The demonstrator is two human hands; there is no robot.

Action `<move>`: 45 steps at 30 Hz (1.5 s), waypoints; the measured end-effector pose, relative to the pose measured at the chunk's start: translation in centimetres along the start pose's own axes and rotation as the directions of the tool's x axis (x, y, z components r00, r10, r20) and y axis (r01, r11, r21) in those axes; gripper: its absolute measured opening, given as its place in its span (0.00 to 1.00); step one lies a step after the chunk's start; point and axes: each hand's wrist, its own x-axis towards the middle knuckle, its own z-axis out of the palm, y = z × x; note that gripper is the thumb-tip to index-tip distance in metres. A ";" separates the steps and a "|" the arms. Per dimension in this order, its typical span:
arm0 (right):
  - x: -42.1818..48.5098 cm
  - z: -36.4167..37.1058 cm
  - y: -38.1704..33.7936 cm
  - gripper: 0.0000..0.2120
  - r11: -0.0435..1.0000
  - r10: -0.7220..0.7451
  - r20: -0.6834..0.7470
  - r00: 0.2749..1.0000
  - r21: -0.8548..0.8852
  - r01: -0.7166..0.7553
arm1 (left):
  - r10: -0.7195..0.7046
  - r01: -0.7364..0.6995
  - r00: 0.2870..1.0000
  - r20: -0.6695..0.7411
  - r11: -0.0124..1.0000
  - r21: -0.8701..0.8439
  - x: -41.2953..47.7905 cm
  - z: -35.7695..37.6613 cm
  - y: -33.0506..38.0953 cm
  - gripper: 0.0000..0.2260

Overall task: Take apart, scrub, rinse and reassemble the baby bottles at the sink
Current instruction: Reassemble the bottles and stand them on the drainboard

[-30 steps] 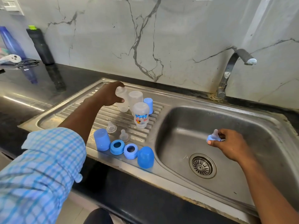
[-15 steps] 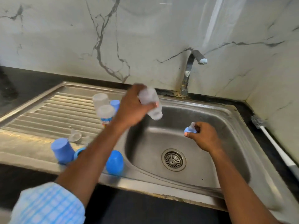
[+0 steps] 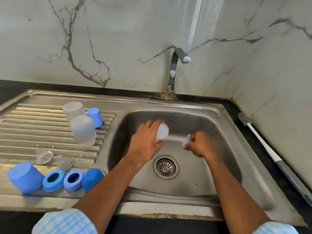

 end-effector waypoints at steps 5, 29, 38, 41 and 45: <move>0.2 -1.6 -1.1 0.06 0.973 -0.127 -0.443 0.887 0.116 0.198 | 0.075 -0.075 0.995 -0.071 0.997 0.004 0.0 -0.1 2.1 0.29; -0.9 -1.9 -1.7 0.18 0.610 -0.262 -0.206 0.943 0.721 0.327 | -0.465 0.474 0.723 0.511 -0.204 -0.856 -0.5 -0.6 1.7 0.14; -0.8 -1.8 -1.2 0.23 0.672 -0.330 -0.078 0.941 0.681 0.292 | -0.425 0.474 0.756 0.498 -0.171 -0.864 -0.7 -0.2 1.6 0.25; -0.7 -2.2 -1.2 0.22 0.657 -0.353 -0.112 0.929 0.678 0.331 | -0.405 0.496 0.762 0.506 -0.137 -0.857 -0.8 -0.2 1.6 0.24; -0.7 -2.6 -1.1 0.18 0.657 -0.372 -0.111 0.922 0.670 0.346 | -0.407 0.479 0.775 0.483 -0.120 -0.870 -0.7 0.0 1.4 0.22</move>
